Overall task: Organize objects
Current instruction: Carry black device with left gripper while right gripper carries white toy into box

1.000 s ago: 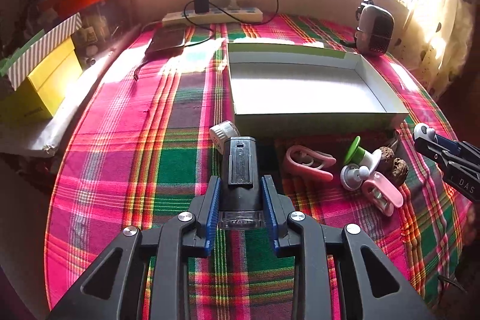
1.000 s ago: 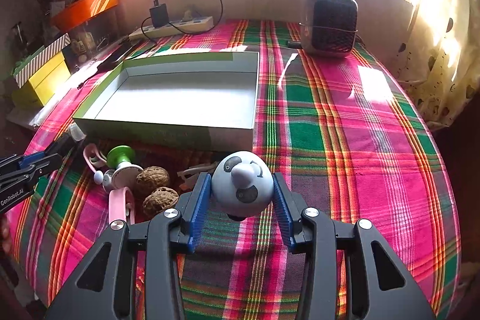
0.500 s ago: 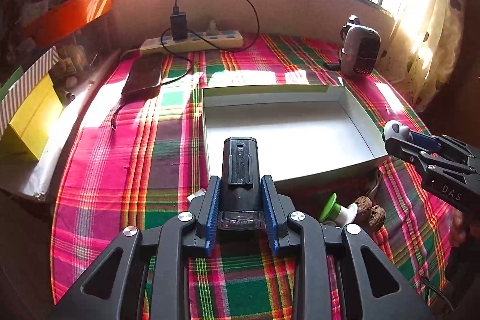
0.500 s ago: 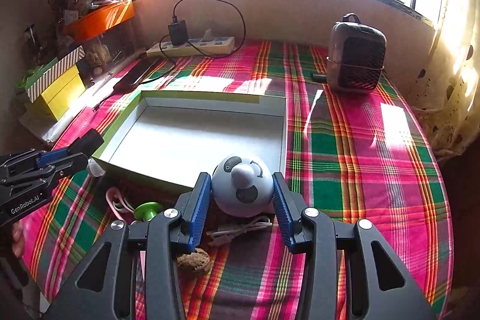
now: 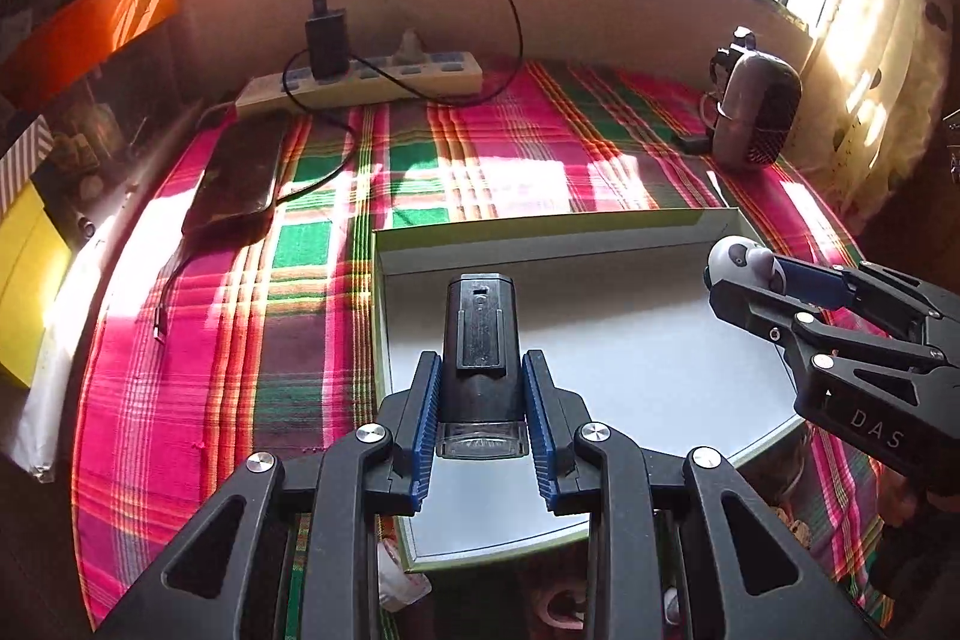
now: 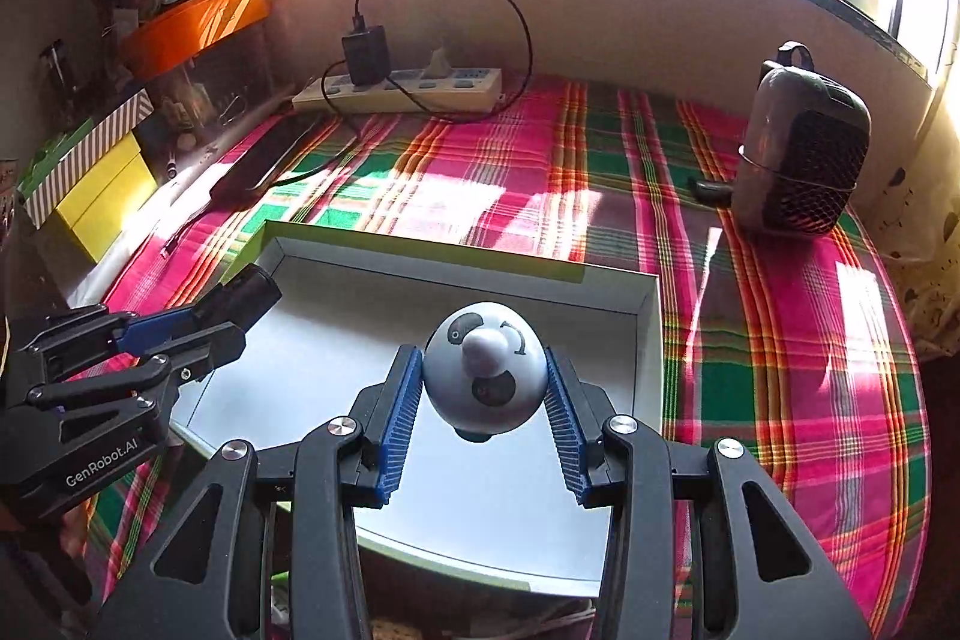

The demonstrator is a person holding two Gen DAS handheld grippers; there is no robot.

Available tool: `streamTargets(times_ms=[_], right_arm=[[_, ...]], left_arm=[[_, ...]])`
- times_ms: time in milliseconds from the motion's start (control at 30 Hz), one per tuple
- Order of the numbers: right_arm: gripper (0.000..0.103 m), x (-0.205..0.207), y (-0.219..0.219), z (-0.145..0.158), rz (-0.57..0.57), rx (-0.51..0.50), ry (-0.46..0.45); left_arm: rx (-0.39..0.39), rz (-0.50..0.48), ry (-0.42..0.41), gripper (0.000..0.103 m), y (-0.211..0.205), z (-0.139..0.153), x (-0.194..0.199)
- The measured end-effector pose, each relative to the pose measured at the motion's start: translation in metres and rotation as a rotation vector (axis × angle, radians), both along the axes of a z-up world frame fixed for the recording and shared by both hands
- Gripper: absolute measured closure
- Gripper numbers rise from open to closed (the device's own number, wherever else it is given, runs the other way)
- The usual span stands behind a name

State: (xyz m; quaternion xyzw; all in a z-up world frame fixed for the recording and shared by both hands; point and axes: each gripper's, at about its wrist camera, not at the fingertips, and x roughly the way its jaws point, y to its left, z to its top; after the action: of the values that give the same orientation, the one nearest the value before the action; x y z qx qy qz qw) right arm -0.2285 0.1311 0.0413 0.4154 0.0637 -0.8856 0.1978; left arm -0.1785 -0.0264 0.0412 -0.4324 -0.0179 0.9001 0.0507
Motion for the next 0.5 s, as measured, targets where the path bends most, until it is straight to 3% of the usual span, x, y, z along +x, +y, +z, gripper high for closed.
streamTargets(times_ms=[500], right_arm=[[0.061, -0.040, -0.024, -0.027, 0.017, 0.046, -0.066]], left_arm=[[-0.006, -0.011, -0.049, 0.078, 0.006, -0.021, -0.038]])
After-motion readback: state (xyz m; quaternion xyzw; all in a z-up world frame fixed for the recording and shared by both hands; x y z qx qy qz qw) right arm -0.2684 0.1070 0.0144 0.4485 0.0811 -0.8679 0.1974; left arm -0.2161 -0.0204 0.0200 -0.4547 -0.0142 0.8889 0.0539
